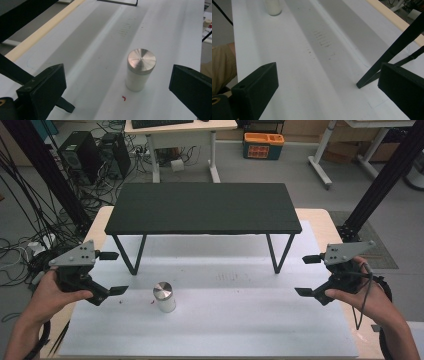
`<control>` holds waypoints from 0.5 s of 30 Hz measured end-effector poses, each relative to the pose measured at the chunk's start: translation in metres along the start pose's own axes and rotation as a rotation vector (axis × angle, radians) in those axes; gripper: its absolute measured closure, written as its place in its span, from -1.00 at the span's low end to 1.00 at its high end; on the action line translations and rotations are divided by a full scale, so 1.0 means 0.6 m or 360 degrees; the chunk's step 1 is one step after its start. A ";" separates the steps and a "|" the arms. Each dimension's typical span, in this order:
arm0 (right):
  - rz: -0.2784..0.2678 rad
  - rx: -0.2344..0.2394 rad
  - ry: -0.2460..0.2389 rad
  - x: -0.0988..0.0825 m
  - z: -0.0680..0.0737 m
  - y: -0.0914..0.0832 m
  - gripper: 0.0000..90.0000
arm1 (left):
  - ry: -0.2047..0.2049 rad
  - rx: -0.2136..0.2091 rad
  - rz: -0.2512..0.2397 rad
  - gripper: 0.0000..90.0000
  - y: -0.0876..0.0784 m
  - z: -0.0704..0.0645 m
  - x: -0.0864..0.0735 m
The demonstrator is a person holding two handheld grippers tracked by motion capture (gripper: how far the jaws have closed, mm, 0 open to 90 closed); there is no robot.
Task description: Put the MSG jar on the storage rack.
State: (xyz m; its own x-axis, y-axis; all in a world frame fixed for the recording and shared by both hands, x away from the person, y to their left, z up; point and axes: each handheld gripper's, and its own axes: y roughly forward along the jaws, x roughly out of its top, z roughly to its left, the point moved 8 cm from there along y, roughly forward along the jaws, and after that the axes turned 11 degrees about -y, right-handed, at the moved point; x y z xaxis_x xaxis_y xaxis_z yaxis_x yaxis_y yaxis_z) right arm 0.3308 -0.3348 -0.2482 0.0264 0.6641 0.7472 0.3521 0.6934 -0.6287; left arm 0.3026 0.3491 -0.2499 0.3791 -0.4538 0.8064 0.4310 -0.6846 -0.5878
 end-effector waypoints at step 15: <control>-0.0003 0.0006 -0.0008 0.003 0.005 -0.002 -0.93 | 0.0001 -0.0006 0.0002 -0.97 0.004 -0.006 -0.003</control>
State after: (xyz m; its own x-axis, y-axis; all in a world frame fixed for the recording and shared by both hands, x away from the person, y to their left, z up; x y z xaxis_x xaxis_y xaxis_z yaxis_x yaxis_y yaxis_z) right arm 0.3275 -0.3336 -0.2470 0.0209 0.6642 0.7473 0.3488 0.6957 -0.6280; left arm 0.2999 0.3466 -0.2525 0.3790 -0.4549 0.8059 0.4274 -0.6864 -0.5884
